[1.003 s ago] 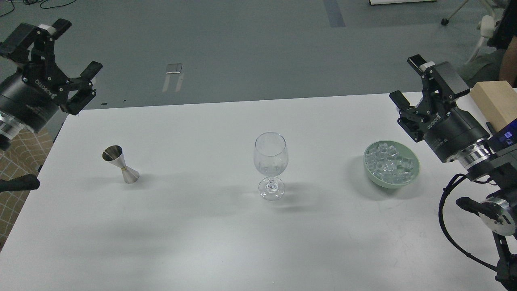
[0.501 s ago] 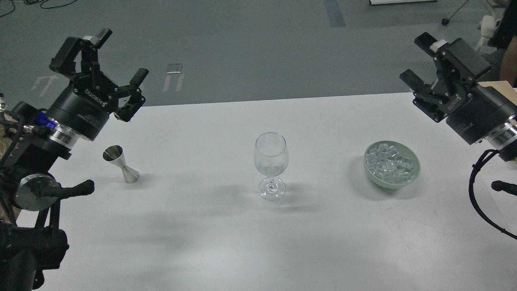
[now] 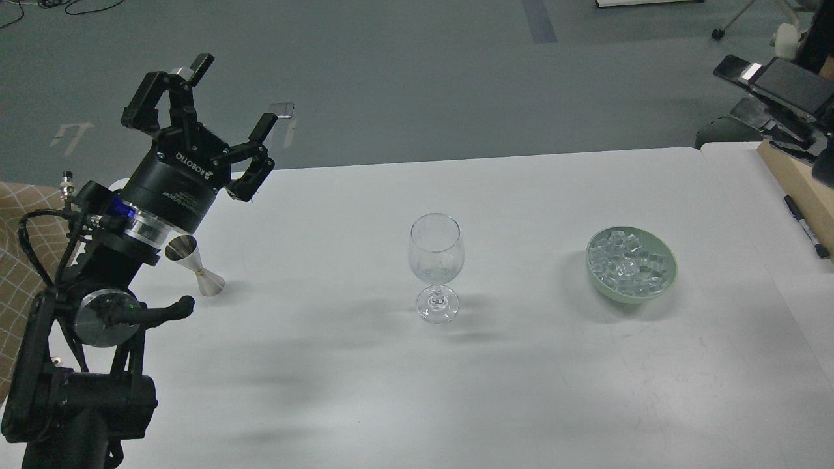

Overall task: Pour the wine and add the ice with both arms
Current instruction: 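Open the left gripper, release the jigger and raise both grippers, then move the right hand down into the green ice bowl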

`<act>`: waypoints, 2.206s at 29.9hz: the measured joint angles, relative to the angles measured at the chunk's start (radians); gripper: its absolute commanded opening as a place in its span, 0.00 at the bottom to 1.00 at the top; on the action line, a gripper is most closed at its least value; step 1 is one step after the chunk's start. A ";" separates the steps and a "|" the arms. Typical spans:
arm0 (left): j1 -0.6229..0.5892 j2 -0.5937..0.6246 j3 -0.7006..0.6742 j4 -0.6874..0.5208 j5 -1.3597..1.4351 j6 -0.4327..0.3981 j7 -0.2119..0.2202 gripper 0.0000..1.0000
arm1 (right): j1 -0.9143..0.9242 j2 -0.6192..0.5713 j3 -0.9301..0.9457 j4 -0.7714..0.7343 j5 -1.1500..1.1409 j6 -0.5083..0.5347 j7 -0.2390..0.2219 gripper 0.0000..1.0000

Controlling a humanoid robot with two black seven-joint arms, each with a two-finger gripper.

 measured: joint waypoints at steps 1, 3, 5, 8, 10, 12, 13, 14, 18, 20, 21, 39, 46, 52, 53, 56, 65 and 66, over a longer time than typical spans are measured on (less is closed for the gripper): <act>0.000 -0.004 0.000 0.000 0.000 0.000 -0.001 0.96 | 0.000 -0.005 -0.008 -0.001 -0.054 0.000 0.003 0.99; -0.001 -0.018 0.000 0.000 0.000 0.000 -0.006 0.96 | 0.001 -0.009 -0.026 -0.001 -0.147 0.000 0.012 0.97; -0.003 -0.045 -0.001 0.000 0.000 0.000 -0.010 0.96 | 0.004 -0.010 -0.053 -0.002 -0.239 0.000 0.024 0.93; -0.003 -0.098 -0.001 0.000 0.000 0.000 -0.012 0.96 | 0.026 -0.001 -0.135 -0.002 -0.403 0.000 0.056 0.88; 0.001 -0.123 -0.001 0.000 0.000 0.000 -0.014 0.96 | 0.040 0.003 -0.183 -0.002 -0.488 0.000 0.072 0.83; 0.005 -0.135 -0.001 0.000 0.000 0.000 -0.014 0.96 | 0.047 0.010 -0.220 -0.002 -0.576 0.000 0.083 0.83; 0.007 -0.137 -0.001 0.000 0.001 0.000 -0.014 0.96 | 0.048 0.013 -0.237 -0.002 -0.622 0.000 0.087 0.83; 0.008 -0.139 -0.001 0.000 0.001 0.000 -0.015 0.96 | 0.049 0.014 -0.251 -0.002 -0.665 0.000 0.093 0.83; 0.011 -0.140 0.001 0.000 0.001 0.000 -0.015 0.96 | 0.051 0.014 -0.276 -0.002 -0.761 0.000 0.112 0.85; 0.013 -0.140 0.001 0.003 0.001 0.000 -0.015 0.96 | 0.051 0.008 -0.279 -0.002 -0.802 0.000 0.119 0.86; 0.016 -0.140 0.001 0.005 0.001 0.000 -0.015 0.96 | 0.051 0.007 -0.280 -0.004 -0.819 0.000 0.122 0.86; 0.031 -0.140 -0.001 0.006 0.002 0.000 -0.016 0.97 | 0.019 0.039 -0.291 -0.052 -0.860 -0.091 0.128 0.88; 0.031 -0.140 0.000 0.006 0.002 0.000 -0.016 0.97 | 0.001 0.027 -0.293 -0.048 -0.860 -0.087 0.163 0.94; 0.033 -0.140 0.000 0.006 0.002 0.000 -0.016 0.97 | -0.023 0.020 -0.316 -0.049 -0.876 -0.073 0.169 0.75; 0.033 -0.140 0.000 0.006 0.002 0.000 -0.016 0.97 | -0.025 0.019 -0.326 -0.049 -0.881 -0.071 0.170 0.74; 0.033 -0.140 0.000 0.006 0.001 0.000 -0.016 0.97 | -0.025 0.016 -0.355 -0.049 -0.889 -0.070 0.188 0.74; 0.031 -0.140 0.000 0.006 0.002 0.000 -0.016 0.97 | -0.018 0.025 -0.393 -0.060 -0.891 -0.070 0.198 0.75; 0.031 -0.140 -0.001 0.006 0.002 0.000 -0.016 0.97 | -0.015 0.025 -0.396 -0.070 -0.891 -0.070 0.198 0.76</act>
